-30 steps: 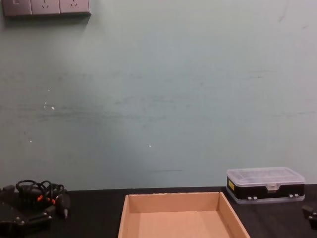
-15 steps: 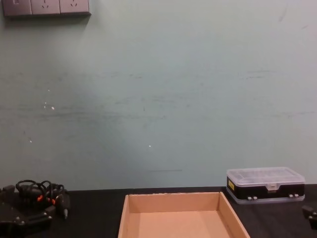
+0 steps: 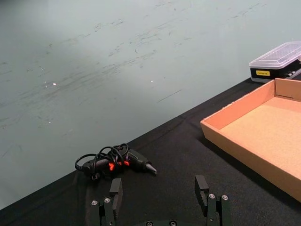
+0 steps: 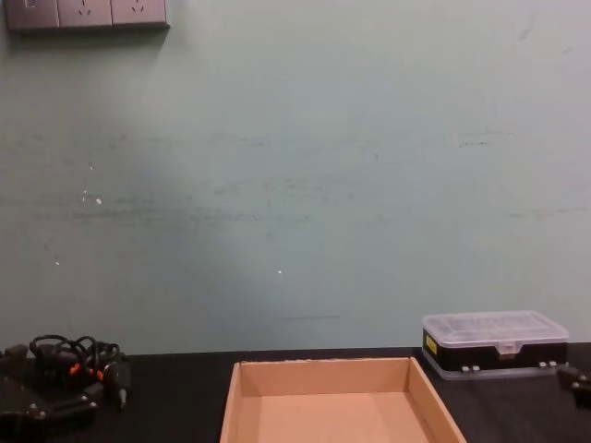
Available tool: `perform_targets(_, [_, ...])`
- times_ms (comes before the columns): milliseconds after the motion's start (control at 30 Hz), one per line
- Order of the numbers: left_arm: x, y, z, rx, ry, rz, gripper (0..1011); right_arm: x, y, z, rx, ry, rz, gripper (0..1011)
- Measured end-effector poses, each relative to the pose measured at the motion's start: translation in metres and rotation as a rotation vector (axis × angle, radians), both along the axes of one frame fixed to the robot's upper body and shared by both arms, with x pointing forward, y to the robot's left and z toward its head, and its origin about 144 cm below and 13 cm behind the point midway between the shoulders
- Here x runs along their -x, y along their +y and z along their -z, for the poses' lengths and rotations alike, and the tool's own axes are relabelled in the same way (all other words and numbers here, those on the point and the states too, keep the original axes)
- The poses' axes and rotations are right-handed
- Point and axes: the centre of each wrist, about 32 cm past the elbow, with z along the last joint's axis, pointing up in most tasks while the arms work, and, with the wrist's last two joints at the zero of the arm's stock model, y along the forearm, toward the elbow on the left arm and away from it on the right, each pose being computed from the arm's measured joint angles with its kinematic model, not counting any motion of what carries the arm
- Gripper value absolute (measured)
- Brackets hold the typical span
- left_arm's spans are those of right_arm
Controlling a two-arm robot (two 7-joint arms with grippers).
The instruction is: Use one hand to pick up the angle iron from the table and place it into the box.
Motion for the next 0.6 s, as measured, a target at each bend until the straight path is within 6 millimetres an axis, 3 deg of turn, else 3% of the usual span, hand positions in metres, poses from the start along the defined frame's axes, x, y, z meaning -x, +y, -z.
perform_targets(333, [0.000,0.000,0.000,0.000,0.000,0.000,1011,0.009,-0.018,-0.038,0.032,0.012,-0.165,1004])
perform_targets(600, [0.000,0.000,0.000,0.000,0.000,0.000,1011,0.014,-0.037,-0.081,0.037,0.102,-0.340,1004])
